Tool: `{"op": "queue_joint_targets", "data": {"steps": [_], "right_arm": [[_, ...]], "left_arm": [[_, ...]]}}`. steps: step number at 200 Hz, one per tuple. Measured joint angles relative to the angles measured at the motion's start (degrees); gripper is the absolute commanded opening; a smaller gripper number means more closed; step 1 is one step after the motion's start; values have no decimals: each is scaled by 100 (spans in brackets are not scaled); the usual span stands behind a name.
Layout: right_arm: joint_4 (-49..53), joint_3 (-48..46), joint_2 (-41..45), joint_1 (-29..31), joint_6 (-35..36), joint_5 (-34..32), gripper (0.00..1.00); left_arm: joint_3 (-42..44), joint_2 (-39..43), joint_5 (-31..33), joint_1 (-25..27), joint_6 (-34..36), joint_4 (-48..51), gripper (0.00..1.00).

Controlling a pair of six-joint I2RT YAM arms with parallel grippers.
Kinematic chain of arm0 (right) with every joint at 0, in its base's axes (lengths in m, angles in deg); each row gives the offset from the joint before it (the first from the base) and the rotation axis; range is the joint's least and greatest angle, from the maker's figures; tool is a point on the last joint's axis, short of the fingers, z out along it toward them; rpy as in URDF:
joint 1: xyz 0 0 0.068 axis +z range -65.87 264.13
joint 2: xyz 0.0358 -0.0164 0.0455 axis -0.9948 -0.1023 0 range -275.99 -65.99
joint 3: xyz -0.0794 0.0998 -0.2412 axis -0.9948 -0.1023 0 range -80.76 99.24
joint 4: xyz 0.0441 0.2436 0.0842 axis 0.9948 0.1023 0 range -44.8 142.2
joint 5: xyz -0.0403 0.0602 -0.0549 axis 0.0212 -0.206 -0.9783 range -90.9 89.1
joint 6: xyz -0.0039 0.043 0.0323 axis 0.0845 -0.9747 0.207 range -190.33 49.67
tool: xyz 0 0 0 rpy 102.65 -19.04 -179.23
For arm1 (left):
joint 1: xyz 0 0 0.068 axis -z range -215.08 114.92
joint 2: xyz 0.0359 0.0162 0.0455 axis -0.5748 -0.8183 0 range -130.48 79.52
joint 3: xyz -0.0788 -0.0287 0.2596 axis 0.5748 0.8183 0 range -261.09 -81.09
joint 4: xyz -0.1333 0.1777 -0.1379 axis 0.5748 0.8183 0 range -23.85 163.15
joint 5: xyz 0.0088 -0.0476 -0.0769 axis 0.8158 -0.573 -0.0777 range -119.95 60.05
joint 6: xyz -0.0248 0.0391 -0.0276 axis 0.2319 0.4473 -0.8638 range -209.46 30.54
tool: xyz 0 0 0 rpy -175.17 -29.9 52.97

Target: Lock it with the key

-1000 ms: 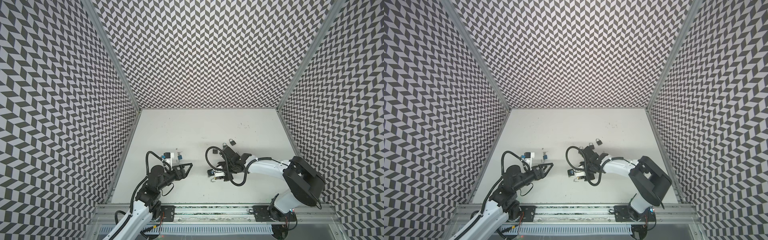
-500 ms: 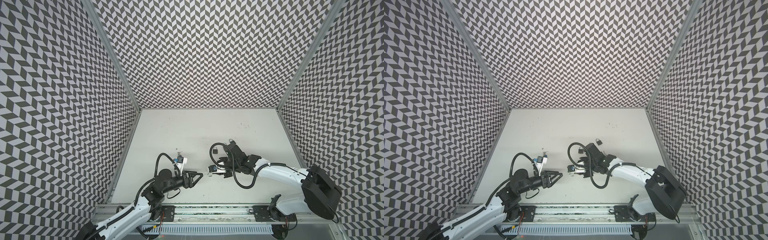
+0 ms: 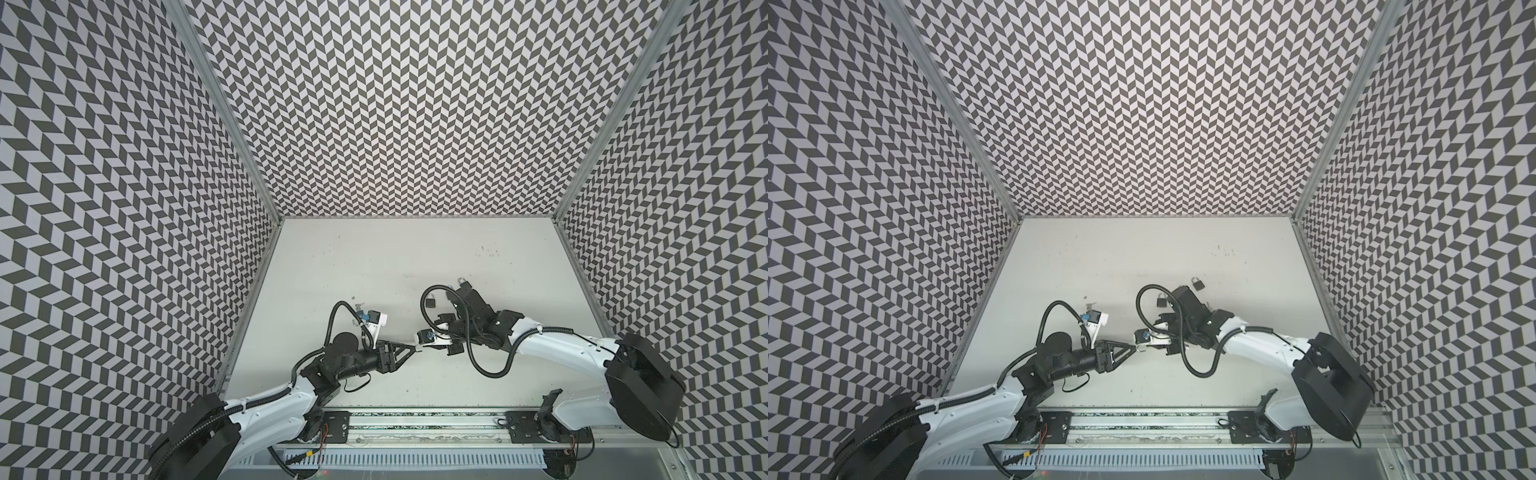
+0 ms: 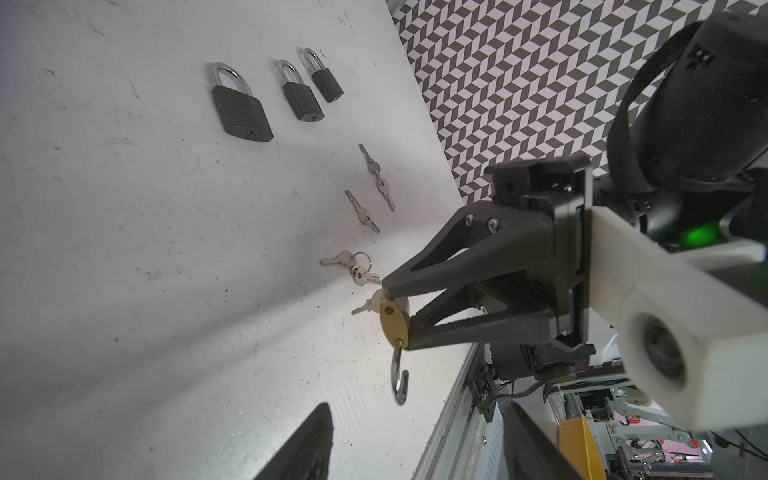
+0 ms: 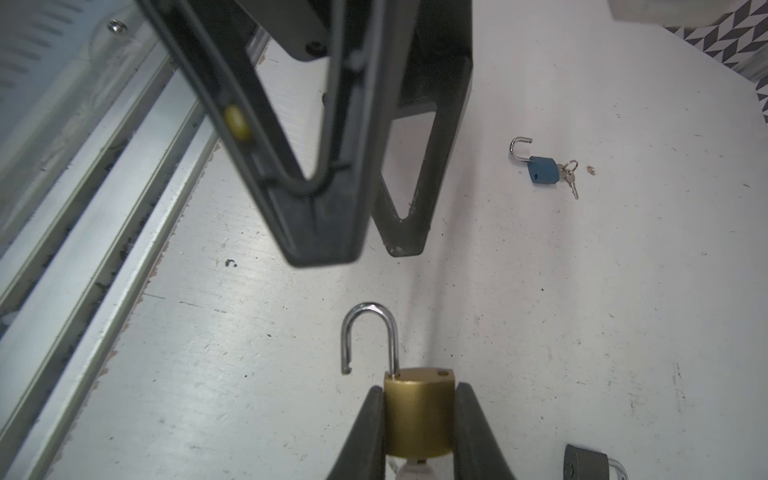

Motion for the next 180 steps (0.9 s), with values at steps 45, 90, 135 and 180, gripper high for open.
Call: {"op": "queue_joint_targets", "data": {"steps": [45, 90, 135, 180], "right_arm": [[-79, -4, 17, 0, -46, 0, 16], [-184, -52, 87, 0, -133, 0, 16], [-234, -52, 87, 0, -186, 7, 14], [-319, -85, 140, 0, -234, 63, 14]], "left_arm": [[-195, -426, -2, 111, 2, -243, 56], [-232, -632, 7, 188, -4, -289, 51], [-313, -772, 22, 219, 15, -330, 33], [-367, -883, 66, 251, 28, -328, 15]]}}
